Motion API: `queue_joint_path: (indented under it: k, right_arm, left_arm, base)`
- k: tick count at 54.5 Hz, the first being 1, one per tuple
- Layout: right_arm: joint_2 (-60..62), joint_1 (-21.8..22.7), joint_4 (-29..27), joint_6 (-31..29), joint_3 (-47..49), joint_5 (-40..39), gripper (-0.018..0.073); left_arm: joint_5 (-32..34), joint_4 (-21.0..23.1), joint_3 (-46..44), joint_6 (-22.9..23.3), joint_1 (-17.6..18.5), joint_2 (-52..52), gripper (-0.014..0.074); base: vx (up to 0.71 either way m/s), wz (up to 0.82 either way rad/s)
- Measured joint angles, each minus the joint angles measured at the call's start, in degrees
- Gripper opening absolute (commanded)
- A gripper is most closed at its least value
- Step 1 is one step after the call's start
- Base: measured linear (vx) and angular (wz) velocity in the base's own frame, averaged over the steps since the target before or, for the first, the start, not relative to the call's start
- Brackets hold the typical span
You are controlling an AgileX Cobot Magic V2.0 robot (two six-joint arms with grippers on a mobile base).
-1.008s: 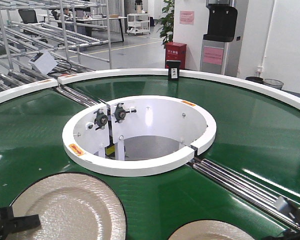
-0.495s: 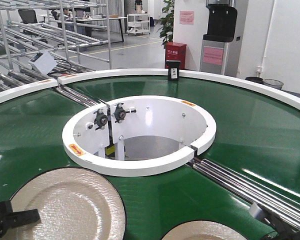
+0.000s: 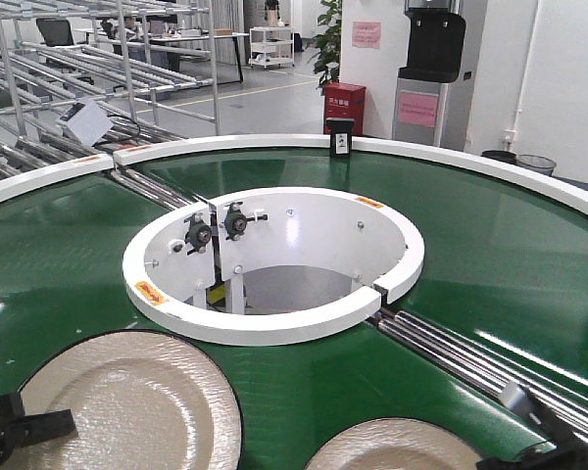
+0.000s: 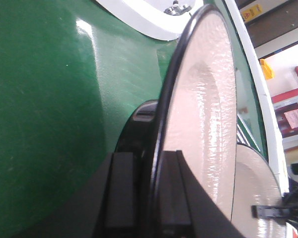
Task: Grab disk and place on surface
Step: 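Close each gripper on a plate rim and lift both plates upright, then hold both plates raised above the conveyor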
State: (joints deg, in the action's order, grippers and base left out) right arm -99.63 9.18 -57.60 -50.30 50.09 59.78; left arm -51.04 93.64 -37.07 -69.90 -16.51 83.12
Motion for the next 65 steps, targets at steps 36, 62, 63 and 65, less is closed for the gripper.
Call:
queue_joint_path:
  k: [36,62,63,65]
  right_arm:
    - [15.3,-6.5,-6.5,28.9,26.1,4.4,-0.0008]
    - [8.5,-18.0,-6.8,42.3,36.6,-2.2,-0.0008]
    - [8.5,-18.0,-6.8,42.3,36.6,-2.5,-0.0008]
    - [8.5,-17.9,-6.9,42.3,36.6,-3.0,-0.0008]
  left_arm:
    - [2.0,0.8,-0.1,14.5,11.4,0.0,-0.0001]
    - [6.9,0.5,-8.6,28.0,25.6,0.0,-0.0001]
    - [7.1,0.5,-8.7,28.3,25.6,0.0,-0.0001]
    - [7.5,0.5,-9.0,29.0,25.6,0.0,-0.0001]
  base:
    - [0.0,0.0]
    - [0.0,0.0]
    - [0.0,0.0]
    - [0.0,0.0]
